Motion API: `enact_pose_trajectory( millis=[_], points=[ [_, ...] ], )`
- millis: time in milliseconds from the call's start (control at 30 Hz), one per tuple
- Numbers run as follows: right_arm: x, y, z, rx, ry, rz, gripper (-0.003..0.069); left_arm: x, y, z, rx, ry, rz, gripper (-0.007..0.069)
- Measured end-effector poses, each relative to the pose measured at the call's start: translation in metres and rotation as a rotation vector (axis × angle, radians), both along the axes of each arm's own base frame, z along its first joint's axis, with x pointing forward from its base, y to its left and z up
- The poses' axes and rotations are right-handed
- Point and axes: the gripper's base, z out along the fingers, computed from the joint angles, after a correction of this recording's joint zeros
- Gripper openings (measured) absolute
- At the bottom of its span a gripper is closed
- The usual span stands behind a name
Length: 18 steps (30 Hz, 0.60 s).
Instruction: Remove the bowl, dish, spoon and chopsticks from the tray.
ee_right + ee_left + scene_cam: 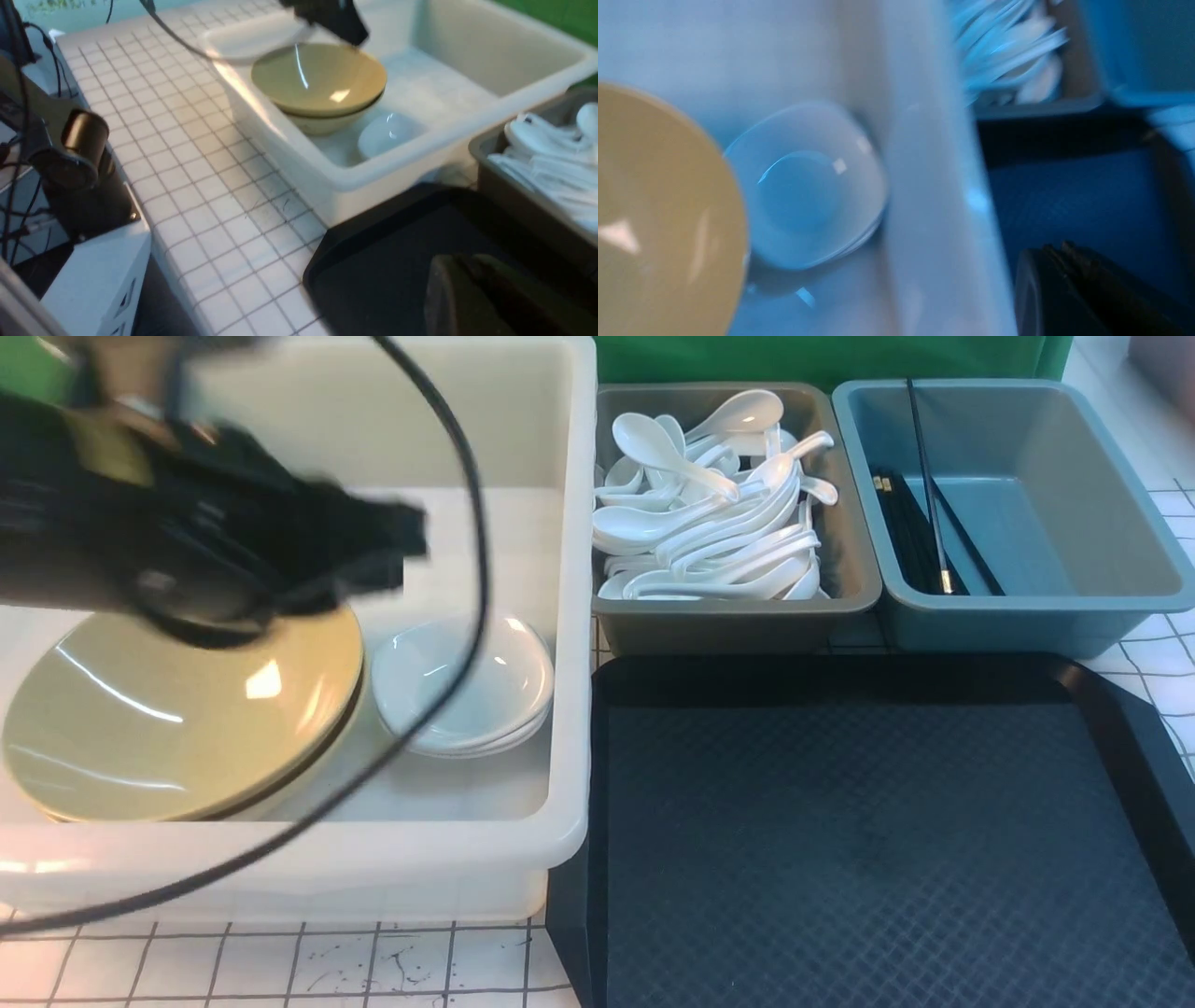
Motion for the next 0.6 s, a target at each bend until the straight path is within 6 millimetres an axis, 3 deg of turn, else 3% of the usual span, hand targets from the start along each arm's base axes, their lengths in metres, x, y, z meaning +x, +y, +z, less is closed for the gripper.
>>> enact_pose_trajectory(
  millis=[100,167,200,233,300,467,600],
  points=[
    [0.001,0.001,-0.007,-0.016,0.047,-0.008,0.0048,-0.040,0.011,0.011,-0.117,-0.124,-0.063,-0.0001],
    [0.003,0.003,-0.012,-0.025,0.072,-0.012,0.0048,-0.052,0.014,0.005,-0.146,-0.146,-0.085,-0.0001],
    [0.006,0.006,-0.022,-0.039,0.119,-0.023,0.0048,-0.072,0.021,-0.008,-0.181,-0.180,-0.108,-0.0001],
    [0.006,0.006,-0.022,-0.037,0.121,-0.024,0.0048,-0.072,0.021,-0.008,-0.181,-0.180,-0.108,-0.0001],
    [0.011,0.010,-0.038,-0.056,0.196,-0.047,0.0048,-0.094,0.030,-0.033,-0.257,-0.222,-0.111,-0.0001],
    [0.017,0.016,-0.058,-0.066,0.284,-0.082,0.0048,-0.123,0.044,-0.083,-0.334,-0.296,-0.099,-0.0001],
    [0.020,0.019,-0.067,-0.056,0.309,-0.099,0.0048,-0.135,0.052,-0.112,-0.343,-0.357,-0.086,-0.0001]
  ],
)
